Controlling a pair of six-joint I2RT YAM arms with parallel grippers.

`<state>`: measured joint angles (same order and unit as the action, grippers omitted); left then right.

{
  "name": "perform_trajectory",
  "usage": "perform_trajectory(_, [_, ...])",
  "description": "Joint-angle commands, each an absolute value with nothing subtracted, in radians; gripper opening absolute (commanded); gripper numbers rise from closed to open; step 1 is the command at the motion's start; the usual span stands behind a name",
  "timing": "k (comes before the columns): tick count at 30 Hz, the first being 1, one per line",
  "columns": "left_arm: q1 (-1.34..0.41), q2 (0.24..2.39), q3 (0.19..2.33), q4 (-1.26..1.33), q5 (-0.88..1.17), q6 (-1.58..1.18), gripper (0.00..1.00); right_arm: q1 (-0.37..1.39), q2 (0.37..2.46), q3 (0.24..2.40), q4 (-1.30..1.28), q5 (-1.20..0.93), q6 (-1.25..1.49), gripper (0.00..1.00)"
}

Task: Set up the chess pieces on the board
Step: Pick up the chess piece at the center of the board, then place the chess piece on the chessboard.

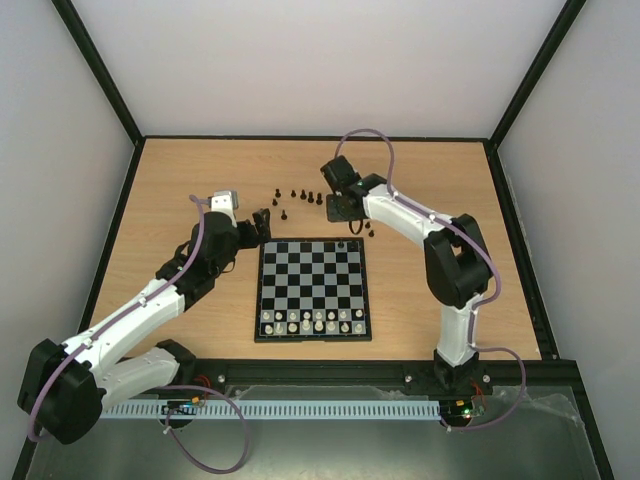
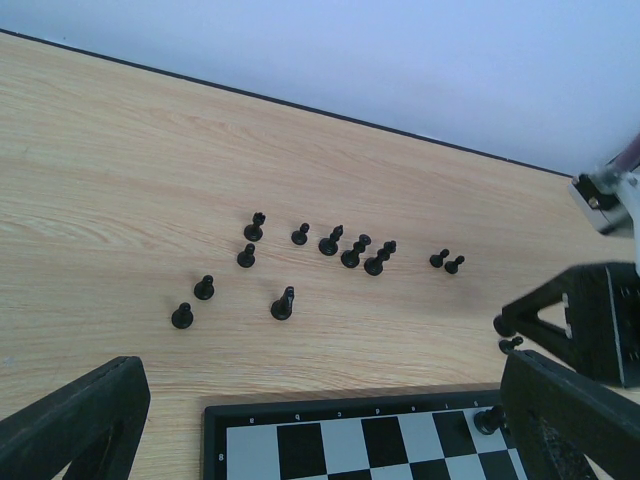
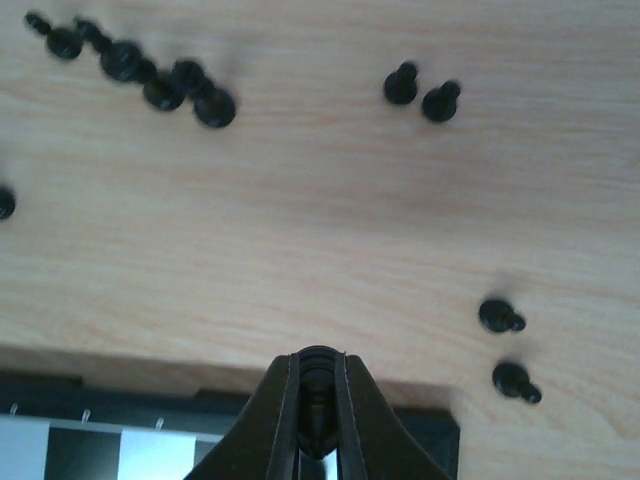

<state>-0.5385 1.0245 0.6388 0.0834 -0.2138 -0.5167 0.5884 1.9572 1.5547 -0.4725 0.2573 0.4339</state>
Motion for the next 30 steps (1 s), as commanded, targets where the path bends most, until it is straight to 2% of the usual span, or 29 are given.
perform_trajectory(1, [-0.538, 1.031, 0.649, 0.079, -0.218, -0.52, 0.99, 0.644, 1.876, 1.478, -0.468, 0.27, 0.443, 0.02])
perform_trajectory(18, [-0.538, 1.039, 0.649, 0.077, -0.232, -0.516, 0.99, 0.732, 1.847, 1.314, -0.398, 0.267, 0.477, 0.03])
perform_trajectory(30, [-0.538, 1.051, 0.649, 0.081, -0.232, -0.515, 0.99, 0.744, 1.877, 1.308, -0.367, 0.244, 0.483, 0.03])
